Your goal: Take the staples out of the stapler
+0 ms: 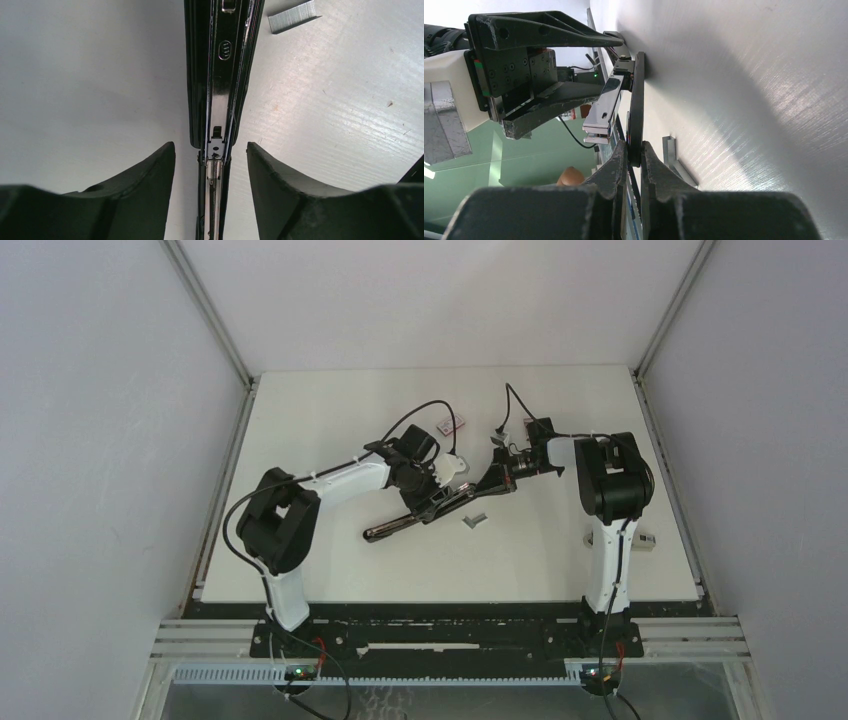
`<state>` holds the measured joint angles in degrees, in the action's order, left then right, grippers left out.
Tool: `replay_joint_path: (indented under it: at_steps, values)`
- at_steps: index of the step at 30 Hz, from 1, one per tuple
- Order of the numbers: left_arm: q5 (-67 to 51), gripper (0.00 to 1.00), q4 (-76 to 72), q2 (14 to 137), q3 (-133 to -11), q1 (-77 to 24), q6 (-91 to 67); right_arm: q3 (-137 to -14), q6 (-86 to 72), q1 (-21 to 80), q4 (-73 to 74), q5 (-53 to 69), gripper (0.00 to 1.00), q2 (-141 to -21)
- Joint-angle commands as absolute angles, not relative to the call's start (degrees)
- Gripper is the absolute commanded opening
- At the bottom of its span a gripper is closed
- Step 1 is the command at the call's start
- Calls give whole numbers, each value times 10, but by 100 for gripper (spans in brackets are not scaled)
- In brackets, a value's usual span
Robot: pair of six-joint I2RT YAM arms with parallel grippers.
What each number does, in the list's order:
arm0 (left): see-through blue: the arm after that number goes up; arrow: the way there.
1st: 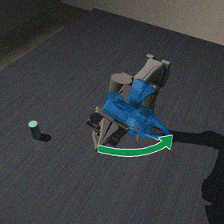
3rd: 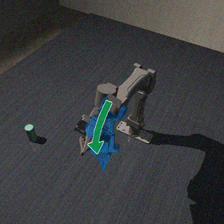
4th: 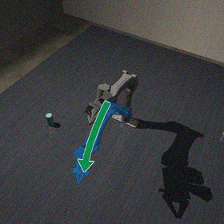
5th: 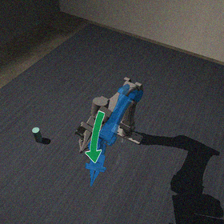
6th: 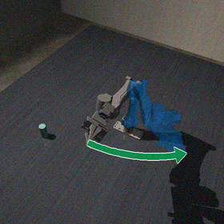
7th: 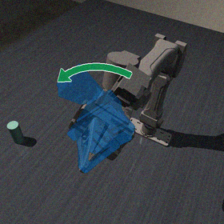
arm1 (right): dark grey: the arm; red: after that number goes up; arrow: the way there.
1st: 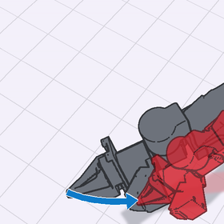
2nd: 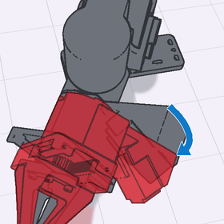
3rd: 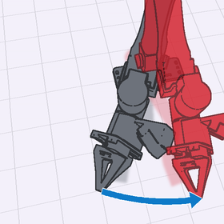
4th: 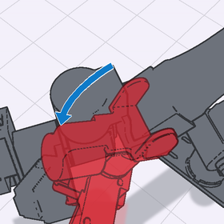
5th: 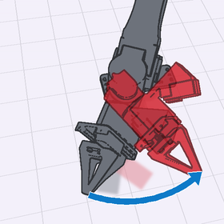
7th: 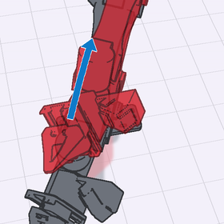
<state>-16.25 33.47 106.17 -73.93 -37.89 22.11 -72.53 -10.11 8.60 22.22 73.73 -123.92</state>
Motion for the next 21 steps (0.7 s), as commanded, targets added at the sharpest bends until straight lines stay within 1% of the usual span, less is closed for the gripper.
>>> replay_joint_path:
  at_steps: [1,9,13,20,21]
  values:
    - [-151,58,324,1053,-734,-385,230,-742,-101,84,204,719,6,-1245]
    - [-136,56,312,1057,-736,-388,221,-742,-103,85,203,718,6,-1246]
    - [-132,51,311,1060,-737,-392,220,-742,-104,84,203,718,8,-1247]
    - [-140,50,317,1076,-741,-400,221,-742,-105,84,202,719,8,-1249]
    - [-141,48,318,1078,-742,-400,222,-742,-105,85,202,718,8,-1249]
